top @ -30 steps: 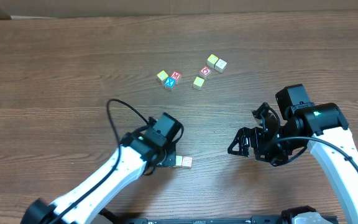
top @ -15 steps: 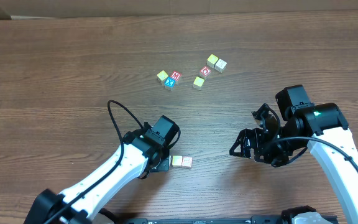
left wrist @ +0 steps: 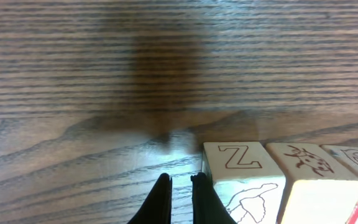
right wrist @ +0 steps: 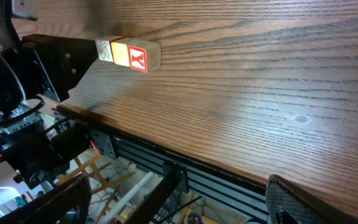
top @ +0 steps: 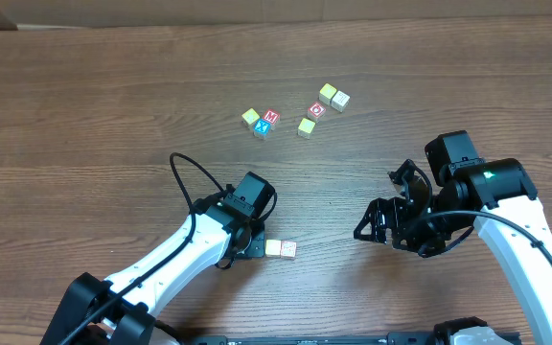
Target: Flip 3 blocks
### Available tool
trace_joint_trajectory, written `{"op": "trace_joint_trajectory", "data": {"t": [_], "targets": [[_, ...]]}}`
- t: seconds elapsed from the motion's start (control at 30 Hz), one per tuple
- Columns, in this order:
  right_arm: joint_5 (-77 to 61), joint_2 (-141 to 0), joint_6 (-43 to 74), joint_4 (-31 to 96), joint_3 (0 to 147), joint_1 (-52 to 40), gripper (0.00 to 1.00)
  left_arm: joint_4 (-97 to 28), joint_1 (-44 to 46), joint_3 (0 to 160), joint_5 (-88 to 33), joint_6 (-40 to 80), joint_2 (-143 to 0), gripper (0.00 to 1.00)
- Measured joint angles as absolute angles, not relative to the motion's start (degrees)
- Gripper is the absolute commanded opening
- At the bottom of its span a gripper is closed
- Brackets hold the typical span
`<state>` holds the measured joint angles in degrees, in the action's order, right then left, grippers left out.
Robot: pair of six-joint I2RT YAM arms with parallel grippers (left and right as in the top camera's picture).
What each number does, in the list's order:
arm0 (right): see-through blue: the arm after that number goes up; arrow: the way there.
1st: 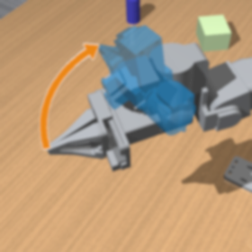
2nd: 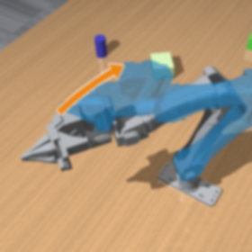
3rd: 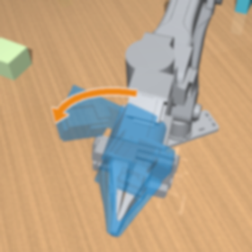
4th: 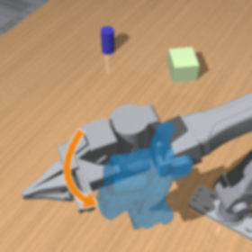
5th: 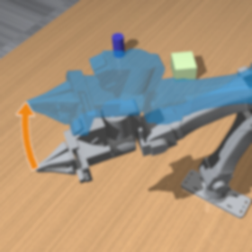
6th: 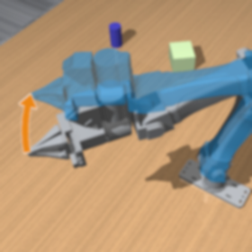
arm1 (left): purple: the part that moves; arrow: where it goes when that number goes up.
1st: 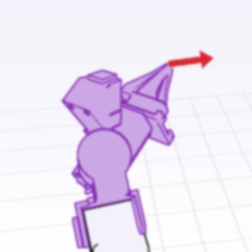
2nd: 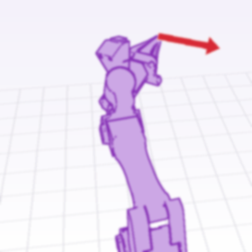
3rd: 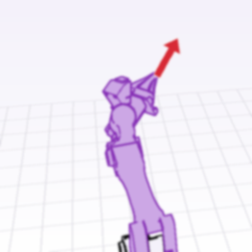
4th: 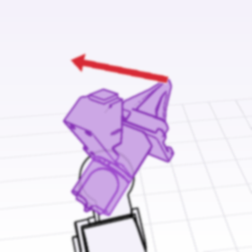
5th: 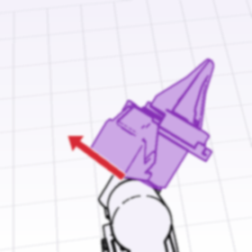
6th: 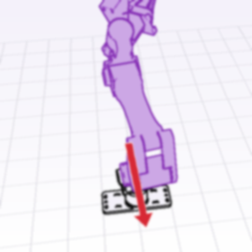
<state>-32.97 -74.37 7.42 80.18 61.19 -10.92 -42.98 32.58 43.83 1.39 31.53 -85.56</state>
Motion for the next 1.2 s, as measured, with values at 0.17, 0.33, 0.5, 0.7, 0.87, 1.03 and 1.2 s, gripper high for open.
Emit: {"op": "trace_joint_trajectory", "data": {"t": [0.17,0.33,0.5,0.7,0.87,1.03,1.2], "targets": [[-32.97,-74.37,7.46,80.20,61.19,-10.92,0.91,-42.98,32.58,43.83,0.62,31.07,-85.58,0.07],[-32.97,-74.37,7.44,80.18,61.19,-10.92,0.91,-42.96,32.58,43.83,0.58,31.05,-85.58,0.09],[-32.97,-74.37,7.35,80.20,61.19,-10.92,0.90,-42.28,32.58,43.83,0.45,30.87,-85.58,0.15],[-32.97,-74.37,5.96,80.44,61.19,-10.92,0.90,-41.95,32.58,43.83,0.40,29.67,-85.58,0.22],[-32.91,-74.37,5.30,79.99,61.19,-10.92,0.67,-42.74,32.16,43.83,0.34,29.58,-85.58,0.26],[-31.97,-74.35,6.61,77.12,60.55,-10.92,0.28,-44.66,29.43,43.83,0.14,29.63,-85.58,0.27],[-31.09,-74.30,10.90,70.37,54.70,-10.94,0.16,-45.80,27.88,43.79,-0.32,29.63,-85.58,0.24]]}}
